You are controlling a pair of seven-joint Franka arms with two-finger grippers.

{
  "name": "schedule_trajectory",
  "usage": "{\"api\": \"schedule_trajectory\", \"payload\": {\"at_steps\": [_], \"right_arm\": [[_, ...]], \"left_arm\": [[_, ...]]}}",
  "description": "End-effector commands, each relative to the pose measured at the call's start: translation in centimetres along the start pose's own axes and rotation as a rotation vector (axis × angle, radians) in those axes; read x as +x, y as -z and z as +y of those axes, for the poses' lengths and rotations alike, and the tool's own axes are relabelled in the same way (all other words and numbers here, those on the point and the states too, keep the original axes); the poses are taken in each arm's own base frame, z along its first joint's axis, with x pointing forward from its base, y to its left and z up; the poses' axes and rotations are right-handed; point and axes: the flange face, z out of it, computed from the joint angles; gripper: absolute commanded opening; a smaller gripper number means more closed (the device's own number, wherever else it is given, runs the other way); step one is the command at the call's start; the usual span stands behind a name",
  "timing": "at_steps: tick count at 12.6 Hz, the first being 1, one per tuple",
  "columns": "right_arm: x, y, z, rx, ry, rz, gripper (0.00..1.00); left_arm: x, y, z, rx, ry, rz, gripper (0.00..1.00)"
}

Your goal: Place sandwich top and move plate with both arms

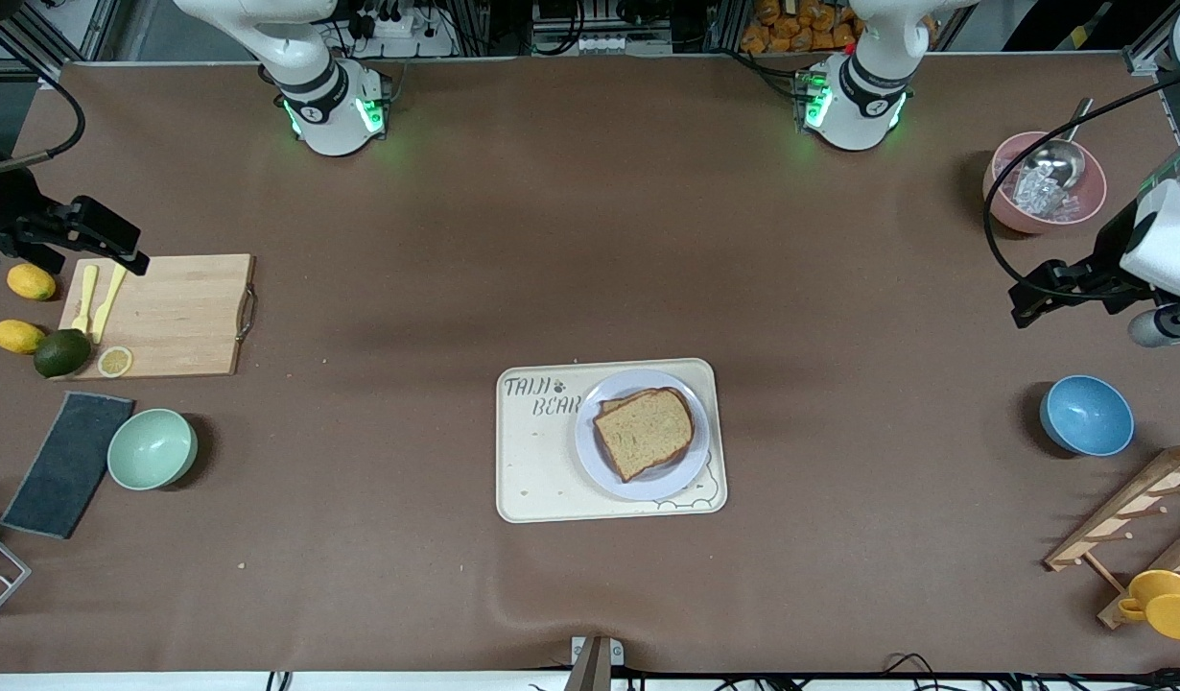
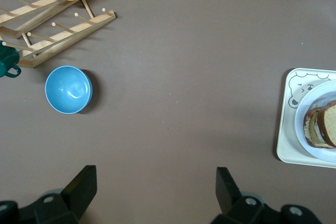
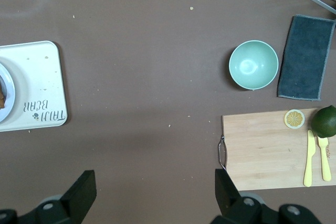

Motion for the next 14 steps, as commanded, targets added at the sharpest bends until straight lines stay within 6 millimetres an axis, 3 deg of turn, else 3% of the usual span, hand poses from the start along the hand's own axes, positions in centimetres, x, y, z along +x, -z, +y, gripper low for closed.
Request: {"api": "schedule_trajectory", "payload": {"at_steps": [1,6,14], "right_arm": [[-0.2,0.1,0.0,-0.021,-0.008,0.002,1.00],[-0.1,0.0,0.0,-0.021,-0.008,0.002,1.00],[-0.1,0.0,0.0,-0.021,-0.008,-0.001,1.00]], "left_arm": [[-0.1,0.6,-1.0,0.028,0.017,0.003,1.00],[-1.2,2.1,-2.6,0.043,0.048,-0.005,1.00],[-3.9,3.3,-2.2,0.046,0.056,-0.044,1.00]]}}
